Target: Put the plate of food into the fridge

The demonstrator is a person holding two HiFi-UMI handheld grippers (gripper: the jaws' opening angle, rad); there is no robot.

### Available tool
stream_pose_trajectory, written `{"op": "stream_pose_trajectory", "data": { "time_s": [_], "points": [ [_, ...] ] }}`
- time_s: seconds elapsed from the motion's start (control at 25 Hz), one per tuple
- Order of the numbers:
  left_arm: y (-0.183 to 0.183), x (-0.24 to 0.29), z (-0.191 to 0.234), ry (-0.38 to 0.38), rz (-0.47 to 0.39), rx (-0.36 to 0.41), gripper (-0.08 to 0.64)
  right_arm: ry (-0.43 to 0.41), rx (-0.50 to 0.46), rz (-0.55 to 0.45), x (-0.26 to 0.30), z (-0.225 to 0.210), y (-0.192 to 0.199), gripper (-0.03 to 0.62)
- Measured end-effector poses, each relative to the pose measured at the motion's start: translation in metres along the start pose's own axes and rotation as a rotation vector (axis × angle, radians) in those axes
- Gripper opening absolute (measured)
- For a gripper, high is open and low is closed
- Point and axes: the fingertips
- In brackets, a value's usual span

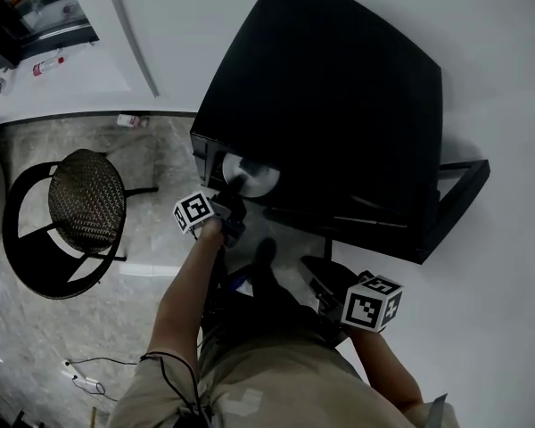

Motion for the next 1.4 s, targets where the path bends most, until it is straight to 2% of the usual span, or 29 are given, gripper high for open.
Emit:
{"op": "stream_pose_trajectory", "data": {
  "time_s": [0.16, 0.44, 0.52, 0.6, 0.76, 1.12, 1.4],
  "points": [
    [-0.002, 0.007, 0.0, 0.016, -0.052, -0.047, 0.02, 0.006, -0.002, 0.006, 0.0, -0.003, -0.001, 0.028],
    [-0.009, 0.011, -0.002, 0.007, -0.08, 0.014, 0.032, 0.006, -0.013, 0.01, 0.001, -0.004, 0.0, 0.028],
    [-0.011, 0.012, -0.007, 0.031, -0.09, 0.039, 0.143, 0.004, -0.016, 0.012, 0.002, -0.004, 0.0, 0.028],
    [-0.013, 0.013, -0.013, 0.061, -0.107, 0.054, 0.164, 0.006, -0.02, 0.018, 0.003, -0.006, 0.002, 0.028],
    [-0.013, 0.009, -0.02, 0.07, -0.111, 0.097, 0.213, 0.008, -0.026, 0.027, 0.006, -0.007, 0.002, 0.028],
    [0.005, -0.008, -0.022, 0.046, -0.07, 0.108, 0.218, 0.007, -0.06, 0.042, 0.011, -0.003, 0.001, 0.028],
    [0.022, -0.013, -0.017, 0.025, -0.01, 0.078, 0.196, 0.0, -0.074, 0.044, 0.014, -0.001, 0.0, 0.028]
  ]
}}
Point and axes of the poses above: the fingertips, and each gripper's own axes: x forward along the fingers, z to its left, y out of its underside, and after that the axes turned 11 degrees about y, right-handed
